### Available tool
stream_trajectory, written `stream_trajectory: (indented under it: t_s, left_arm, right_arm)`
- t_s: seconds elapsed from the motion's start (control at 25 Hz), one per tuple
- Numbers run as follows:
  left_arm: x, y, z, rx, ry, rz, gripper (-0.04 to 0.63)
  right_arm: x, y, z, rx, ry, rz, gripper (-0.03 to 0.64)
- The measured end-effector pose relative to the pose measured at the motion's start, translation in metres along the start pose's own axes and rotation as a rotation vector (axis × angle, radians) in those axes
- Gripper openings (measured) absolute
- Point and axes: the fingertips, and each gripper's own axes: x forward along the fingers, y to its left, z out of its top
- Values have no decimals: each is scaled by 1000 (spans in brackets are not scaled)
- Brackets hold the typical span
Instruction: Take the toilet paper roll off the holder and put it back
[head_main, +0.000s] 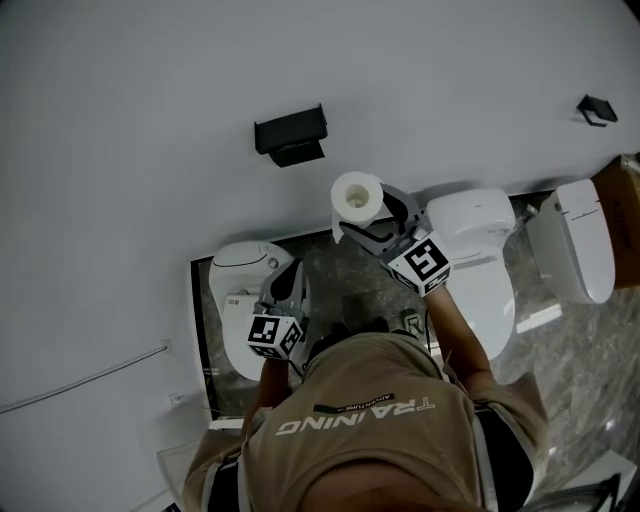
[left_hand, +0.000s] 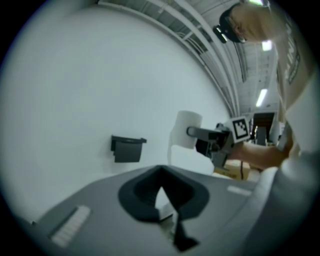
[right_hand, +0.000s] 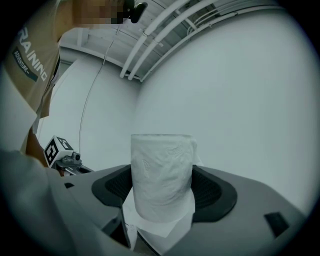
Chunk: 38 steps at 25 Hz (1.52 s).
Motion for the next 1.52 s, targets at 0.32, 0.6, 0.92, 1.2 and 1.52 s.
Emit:
stream_trajectory:
  t_s: [0.32, 0.6, 0.92, 1.2, 1.52]
  left_arm:
    - [-8, 18, 14, 21, -24, 26, -2]
    - [-3, 32, 18, 4, -47, 0, -2]
    - [5, 55, 26, -4, -62, -12, -2]
    - [5, 73, 28, -20, -46, 4, -2]
    - [0, 87, 26, -32, -38, 27, -2]
  right_arm:
    - [30, -6, 10, -26, 3, -15, 322]
    - [76, -31, 19, -37, -1, -56, 322]
    - [136, -77, 56, -117, -34, -98, 322]
    - [188, -119, 51, -67, -32, -125, 322]
    - [225, -135, -6, -10, 62, -106, 322]
